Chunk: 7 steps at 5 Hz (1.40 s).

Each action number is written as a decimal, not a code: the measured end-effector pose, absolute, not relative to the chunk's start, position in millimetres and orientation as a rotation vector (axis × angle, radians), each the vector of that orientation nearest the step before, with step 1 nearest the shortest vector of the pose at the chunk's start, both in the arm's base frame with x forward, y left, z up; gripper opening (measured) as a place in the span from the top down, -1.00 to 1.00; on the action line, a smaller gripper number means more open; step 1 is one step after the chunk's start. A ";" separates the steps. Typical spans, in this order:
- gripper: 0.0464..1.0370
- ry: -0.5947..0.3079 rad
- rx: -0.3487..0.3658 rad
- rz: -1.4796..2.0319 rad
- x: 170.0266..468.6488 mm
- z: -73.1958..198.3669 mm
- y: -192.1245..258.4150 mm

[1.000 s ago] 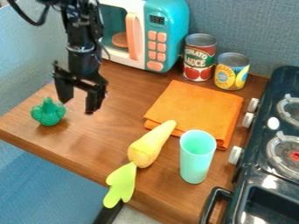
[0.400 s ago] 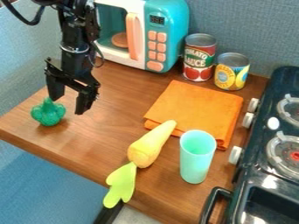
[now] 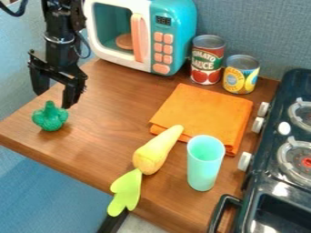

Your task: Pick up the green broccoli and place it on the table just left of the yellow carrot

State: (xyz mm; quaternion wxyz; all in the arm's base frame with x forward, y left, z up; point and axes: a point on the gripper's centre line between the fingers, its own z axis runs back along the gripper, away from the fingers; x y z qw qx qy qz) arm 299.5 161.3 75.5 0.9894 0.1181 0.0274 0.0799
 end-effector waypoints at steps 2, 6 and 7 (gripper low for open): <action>-0.93 0.086 0.246 0.209 304.7 67.9 165.7; -0.82 0.162 0.268 0.230 299.1 50.6 170.7; -0.25 0.164 0.252 0.212 299.3 50.0 168.5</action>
